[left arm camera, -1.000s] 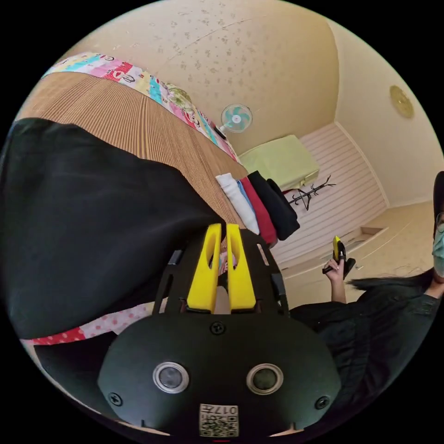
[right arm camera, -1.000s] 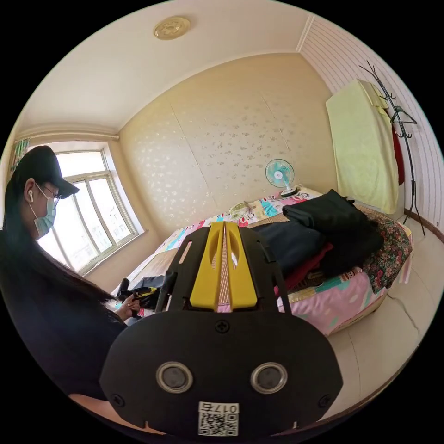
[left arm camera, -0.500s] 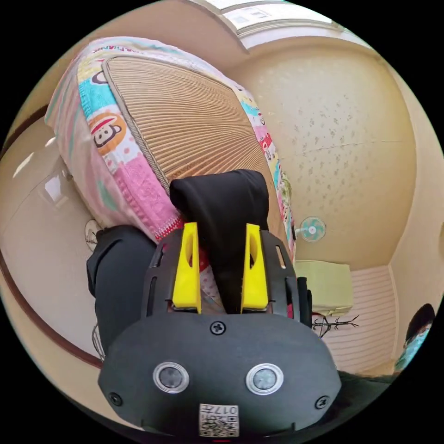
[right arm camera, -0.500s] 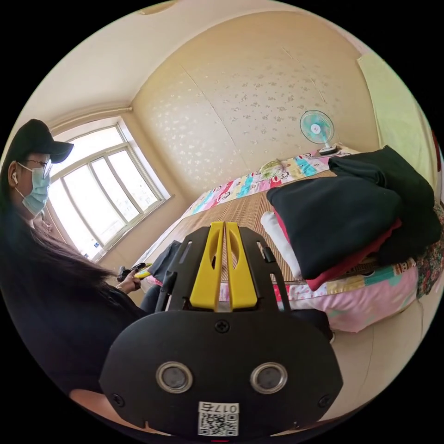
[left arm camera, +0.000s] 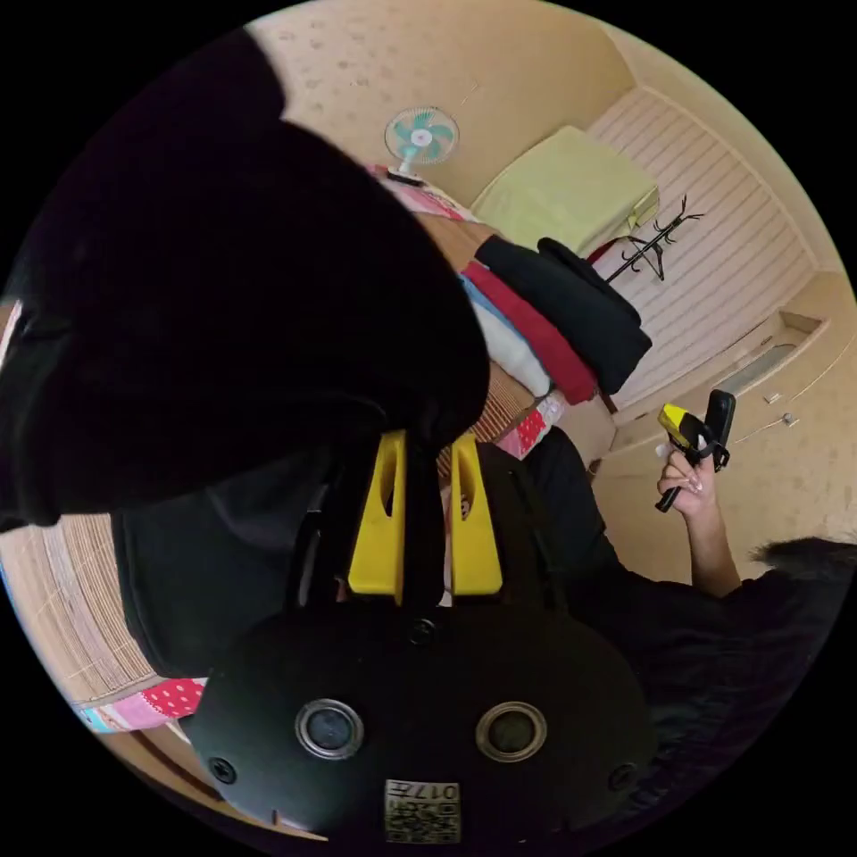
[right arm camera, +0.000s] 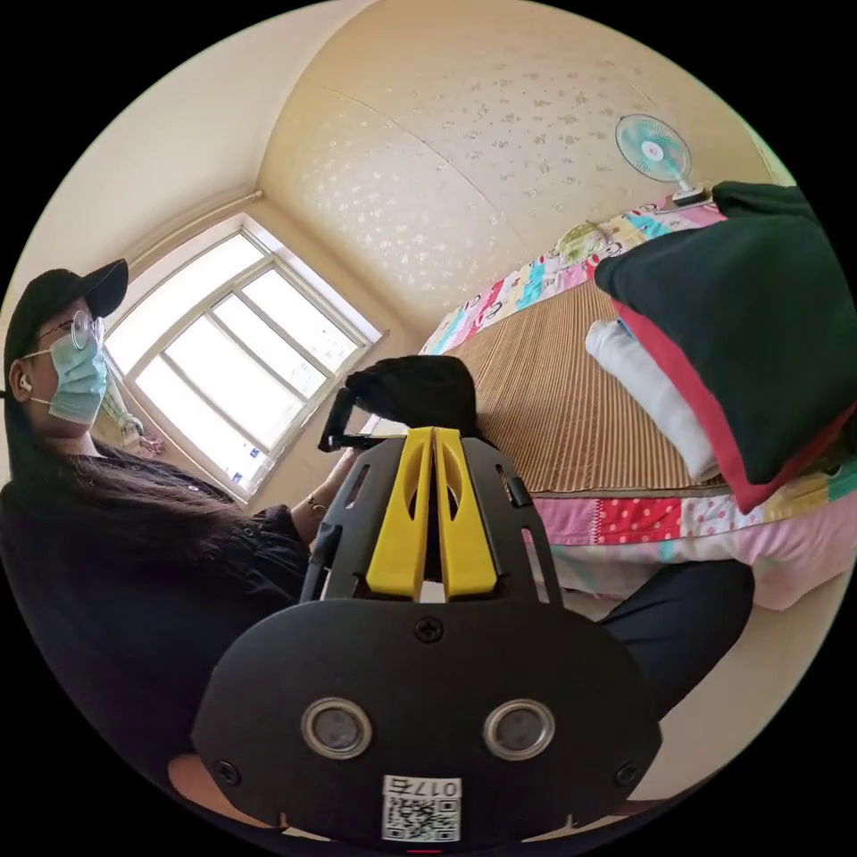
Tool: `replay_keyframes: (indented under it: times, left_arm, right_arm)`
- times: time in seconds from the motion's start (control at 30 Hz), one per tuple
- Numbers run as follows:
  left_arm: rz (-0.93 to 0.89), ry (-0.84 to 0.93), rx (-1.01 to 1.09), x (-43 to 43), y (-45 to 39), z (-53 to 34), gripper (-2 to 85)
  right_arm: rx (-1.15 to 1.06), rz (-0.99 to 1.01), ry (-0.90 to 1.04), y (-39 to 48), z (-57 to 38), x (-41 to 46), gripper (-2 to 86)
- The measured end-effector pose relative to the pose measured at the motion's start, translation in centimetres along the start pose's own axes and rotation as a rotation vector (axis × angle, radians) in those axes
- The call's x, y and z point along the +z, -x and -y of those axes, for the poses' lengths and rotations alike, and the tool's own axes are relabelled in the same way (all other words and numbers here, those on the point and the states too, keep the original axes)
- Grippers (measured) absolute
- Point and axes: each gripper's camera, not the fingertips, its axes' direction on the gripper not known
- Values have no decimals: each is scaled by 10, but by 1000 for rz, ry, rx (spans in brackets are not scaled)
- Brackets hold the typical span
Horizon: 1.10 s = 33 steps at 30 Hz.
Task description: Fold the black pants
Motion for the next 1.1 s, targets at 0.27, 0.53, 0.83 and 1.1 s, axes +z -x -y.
replay_keyframes:
  times: [0.27,0.53,0.83,1.1]
  left_arm:
    - [-227,4,-188,64,4,-95,53]
    - [-125,-167,-199,-10,1,-104,87]
    - [-12,-213,-152,-47,22,-52,146]
    - [-481,-293,-401,-22,113,-26,171]
  right_arm:
    - [64,-124,257,-28,13,63,138]
    - [-26,-299,288,-79,93,169,165]
    - [10,-122,233,-70,127,197,38]
    - [-334,278,119,41,118,62,20]
